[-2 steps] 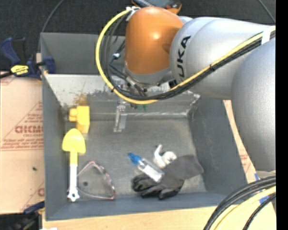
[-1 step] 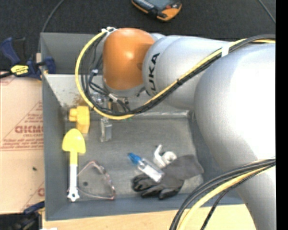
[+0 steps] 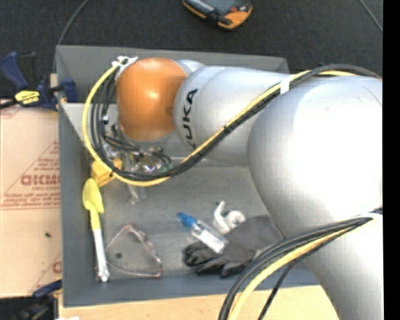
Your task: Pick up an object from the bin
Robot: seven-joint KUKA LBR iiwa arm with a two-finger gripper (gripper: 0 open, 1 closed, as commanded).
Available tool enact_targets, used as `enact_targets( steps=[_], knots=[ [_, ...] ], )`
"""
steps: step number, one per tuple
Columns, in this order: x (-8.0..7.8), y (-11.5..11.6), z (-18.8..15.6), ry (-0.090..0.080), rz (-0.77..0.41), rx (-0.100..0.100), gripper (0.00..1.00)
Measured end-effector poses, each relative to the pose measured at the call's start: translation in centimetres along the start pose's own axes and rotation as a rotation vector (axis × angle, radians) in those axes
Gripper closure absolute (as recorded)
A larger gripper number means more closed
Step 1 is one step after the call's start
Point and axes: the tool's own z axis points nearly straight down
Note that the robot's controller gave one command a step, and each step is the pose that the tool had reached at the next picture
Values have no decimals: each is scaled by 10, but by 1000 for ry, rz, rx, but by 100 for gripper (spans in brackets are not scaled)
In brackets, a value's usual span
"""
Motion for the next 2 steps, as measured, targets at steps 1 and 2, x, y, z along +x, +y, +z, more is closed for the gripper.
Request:
enact_targets(
  steps=[1,2],
  knots=[
    [-1,2,-1,-4,3,-3,0],
    [-18,22,-18,-16,-515,6,0]
  ],
)
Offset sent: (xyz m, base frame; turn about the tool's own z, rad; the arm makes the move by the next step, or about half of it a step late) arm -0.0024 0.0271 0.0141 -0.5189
